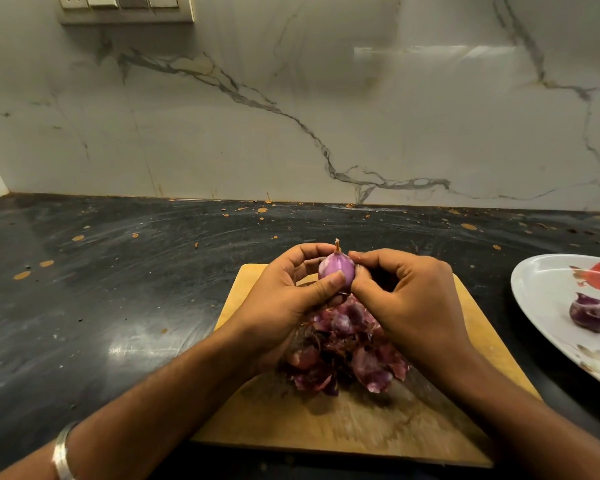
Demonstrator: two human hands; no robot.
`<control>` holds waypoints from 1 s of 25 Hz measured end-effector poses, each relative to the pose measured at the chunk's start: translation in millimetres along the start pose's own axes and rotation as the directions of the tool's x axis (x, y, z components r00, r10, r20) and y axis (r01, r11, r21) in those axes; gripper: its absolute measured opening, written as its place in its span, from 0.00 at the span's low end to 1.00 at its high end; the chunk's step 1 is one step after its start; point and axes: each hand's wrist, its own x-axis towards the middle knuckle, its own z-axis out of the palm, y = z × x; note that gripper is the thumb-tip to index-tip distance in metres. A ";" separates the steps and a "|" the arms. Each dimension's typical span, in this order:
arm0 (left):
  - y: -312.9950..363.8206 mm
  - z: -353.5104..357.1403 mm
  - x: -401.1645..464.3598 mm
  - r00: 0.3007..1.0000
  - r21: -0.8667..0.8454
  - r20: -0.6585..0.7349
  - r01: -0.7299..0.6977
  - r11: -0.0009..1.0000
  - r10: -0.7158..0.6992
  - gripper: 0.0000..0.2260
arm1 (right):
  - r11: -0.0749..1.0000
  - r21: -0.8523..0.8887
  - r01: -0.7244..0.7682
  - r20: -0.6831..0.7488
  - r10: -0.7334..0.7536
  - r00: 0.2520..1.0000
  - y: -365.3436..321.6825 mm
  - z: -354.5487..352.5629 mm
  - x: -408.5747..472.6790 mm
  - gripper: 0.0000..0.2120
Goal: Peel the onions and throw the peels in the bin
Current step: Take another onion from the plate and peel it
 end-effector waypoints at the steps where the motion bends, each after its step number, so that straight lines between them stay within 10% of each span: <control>1: 0.6 -0.1 0.4 1.000 -0.015 -0.001 0.004 1.000 -0.004 0.18 | 1.000 0.018 -0.009 0.019 0.008 1.000 0.4 0.2 0.3 0.10; 25: 1.2 5.5 -1.9 0.999 -0.047 0.035 0.040 0.998 -0.039 0.19 | 0.994 0.053 -0.092 -0.039 0.094 0.995 4.8 -1.5 1.3 0.10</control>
